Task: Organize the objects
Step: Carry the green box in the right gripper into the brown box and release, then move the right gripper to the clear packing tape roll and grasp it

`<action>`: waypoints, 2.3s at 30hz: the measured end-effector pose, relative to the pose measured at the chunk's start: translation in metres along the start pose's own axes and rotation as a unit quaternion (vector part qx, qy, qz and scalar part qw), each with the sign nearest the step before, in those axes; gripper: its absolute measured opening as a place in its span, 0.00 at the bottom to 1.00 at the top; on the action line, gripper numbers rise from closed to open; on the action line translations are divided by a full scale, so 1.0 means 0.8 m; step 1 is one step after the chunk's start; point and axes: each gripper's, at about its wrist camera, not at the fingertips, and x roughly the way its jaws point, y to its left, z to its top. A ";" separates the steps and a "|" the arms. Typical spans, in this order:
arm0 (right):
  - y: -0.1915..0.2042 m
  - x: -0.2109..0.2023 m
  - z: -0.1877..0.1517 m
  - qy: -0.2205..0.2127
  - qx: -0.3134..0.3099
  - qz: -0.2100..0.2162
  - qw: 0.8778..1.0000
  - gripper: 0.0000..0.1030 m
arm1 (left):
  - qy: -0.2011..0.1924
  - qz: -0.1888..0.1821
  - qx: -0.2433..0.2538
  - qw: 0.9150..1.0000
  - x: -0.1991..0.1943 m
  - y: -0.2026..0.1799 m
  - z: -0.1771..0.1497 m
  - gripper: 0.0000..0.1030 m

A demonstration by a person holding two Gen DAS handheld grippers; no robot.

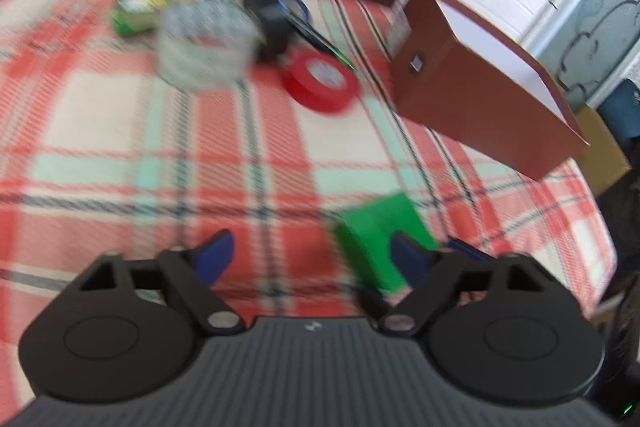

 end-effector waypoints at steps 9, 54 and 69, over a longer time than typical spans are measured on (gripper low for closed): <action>-0.017 -0.029 -0.004 -0.084 0.010 -0.038 0.996 0.56 | 0.002 -0.032 0.084 0.996 0.017 -0.082 0.018 0.37; -0.082 -0.007 -0.019 -0.024 0.124 -0.123 0.984 0.73 | -0.054 0.123 0.158 0.978 0.088 -0.136 0.047 0.62; 0.030 0.061 0.046 -0.018 -0.022 0.020 0.999 0.72 | -0.124 0.287 0.050 0.948 0.021 0.119 0.049 0.87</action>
